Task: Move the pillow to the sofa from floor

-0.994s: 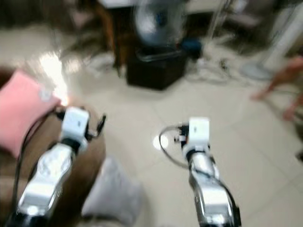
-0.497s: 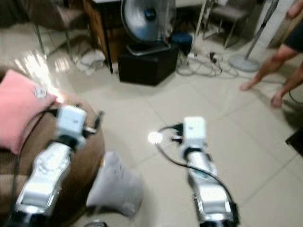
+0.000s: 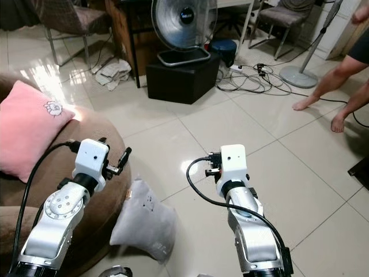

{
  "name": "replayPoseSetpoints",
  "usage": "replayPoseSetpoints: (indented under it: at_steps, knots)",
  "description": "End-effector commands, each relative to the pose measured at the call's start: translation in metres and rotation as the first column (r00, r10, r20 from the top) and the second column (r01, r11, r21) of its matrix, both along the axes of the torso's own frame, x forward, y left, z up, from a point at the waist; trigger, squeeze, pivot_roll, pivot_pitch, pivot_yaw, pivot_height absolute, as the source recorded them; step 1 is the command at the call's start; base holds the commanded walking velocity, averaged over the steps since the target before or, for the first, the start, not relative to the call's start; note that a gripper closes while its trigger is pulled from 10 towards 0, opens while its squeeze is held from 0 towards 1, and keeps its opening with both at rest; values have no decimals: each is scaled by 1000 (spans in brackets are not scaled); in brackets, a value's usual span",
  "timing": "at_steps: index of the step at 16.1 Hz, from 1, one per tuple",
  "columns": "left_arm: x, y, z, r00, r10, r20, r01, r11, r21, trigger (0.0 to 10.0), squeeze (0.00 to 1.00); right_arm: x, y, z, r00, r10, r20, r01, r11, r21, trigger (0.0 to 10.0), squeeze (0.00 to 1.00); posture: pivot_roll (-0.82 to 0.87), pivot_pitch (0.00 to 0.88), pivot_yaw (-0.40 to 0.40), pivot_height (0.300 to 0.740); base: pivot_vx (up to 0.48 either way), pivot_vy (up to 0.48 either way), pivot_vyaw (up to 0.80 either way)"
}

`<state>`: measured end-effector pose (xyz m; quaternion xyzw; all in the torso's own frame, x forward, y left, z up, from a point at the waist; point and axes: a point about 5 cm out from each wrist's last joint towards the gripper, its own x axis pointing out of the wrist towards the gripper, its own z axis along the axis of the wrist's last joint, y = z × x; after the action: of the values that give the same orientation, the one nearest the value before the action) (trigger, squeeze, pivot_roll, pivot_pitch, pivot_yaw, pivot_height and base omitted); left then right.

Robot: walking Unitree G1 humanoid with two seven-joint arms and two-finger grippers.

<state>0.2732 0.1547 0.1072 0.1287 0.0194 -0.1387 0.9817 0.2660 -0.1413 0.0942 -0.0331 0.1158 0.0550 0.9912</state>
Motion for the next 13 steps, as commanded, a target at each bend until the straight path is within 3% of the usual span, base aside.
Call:
replayPoseSetpoints:
  at_steps: [1, 10, 11, 12, 13]
  knots:
    - [0, 2, 4, 1000, -4, 22, 5, 1000, -11, 10000, 0, -1, -2, 0, 1000, 3, 4, -3, 1000, -9, 10000, 0, -9, 57, -28, 686, 0, 0, 0]
    - [-2, -1, 6, 999, -26, 30, 26, 999, -32, 10000, 0, -2, -1, 1, 1000, 14, 21, -13, 1000, -13, 10000, 0, -13, 64, -28, 601, 0, 0, 0]
    - [-4, -3, 7, 999, -53, 13, 54, 993, -101, 10000, 1000, -4, 1, 3, 998, 41, 37, -41, 999, 2, 10000, 4, -14, 62, -27, 601, 0, 0, 0]
    - [-4, -4, 8, 998, -64, 13, 65, 992, -111, 10000, 1000, -4, 1, 3, 998, 44, 41, -44, 999, 15, 10000, 1000, -13, 61, -27, 601, 0, 0, 0]
    - [-5, -6, 10, 996, -86, 22, 88, 991, -106, 10000, 1000, -6, 2, 4, 997, 60, 50, -63, 997, 48, 10000, 1000, -13, 57, -28, 601, 0, 0, 0]
